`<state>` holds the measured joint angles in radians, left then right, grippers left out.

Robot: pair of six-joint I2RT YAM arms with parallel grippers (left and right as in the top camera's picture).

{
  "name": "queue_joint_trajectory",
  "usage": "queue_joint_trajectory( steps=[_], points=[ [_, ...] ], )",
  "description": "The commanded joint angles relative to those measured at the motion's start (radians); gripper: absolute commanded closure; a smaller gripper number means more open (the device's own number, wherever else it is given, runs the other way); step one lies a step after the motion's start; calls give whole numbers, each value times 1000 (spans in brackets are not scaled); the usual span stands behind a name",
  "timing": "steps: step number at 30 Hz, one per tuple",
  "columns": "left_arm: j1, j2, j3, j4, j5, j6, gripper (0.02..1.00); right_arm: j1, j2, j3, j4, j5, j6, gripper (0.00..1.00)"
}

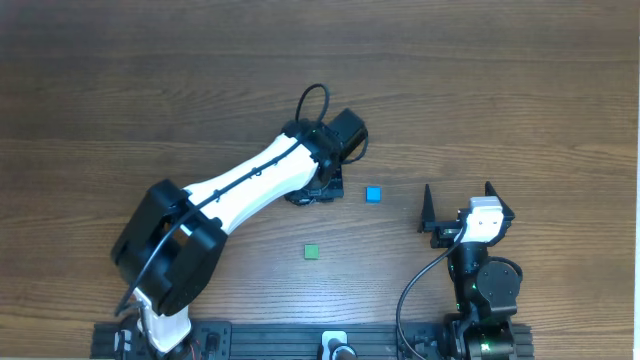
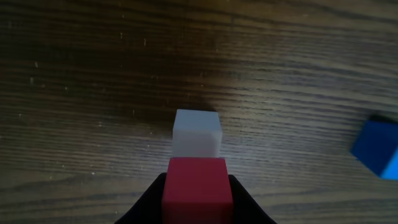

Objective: Stack Cubes

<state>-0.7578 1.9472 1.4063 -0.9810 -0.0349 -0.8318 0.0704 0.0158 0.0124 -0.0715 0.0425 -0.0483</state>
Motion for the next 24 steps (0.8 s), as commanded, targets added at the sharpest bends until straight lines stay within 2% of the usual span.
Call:
queue_joint_trajectory(
  steps=[1, 24],
  points=[
    [7, 18, 10, 1, -23, -14, 978, -4, -11, -7, 0, -8, 10, 9],
    [14, 30, 10, 12, -38, -10, 976, -4, -11, -7, 0, -8, 10, 7]
  ],
)
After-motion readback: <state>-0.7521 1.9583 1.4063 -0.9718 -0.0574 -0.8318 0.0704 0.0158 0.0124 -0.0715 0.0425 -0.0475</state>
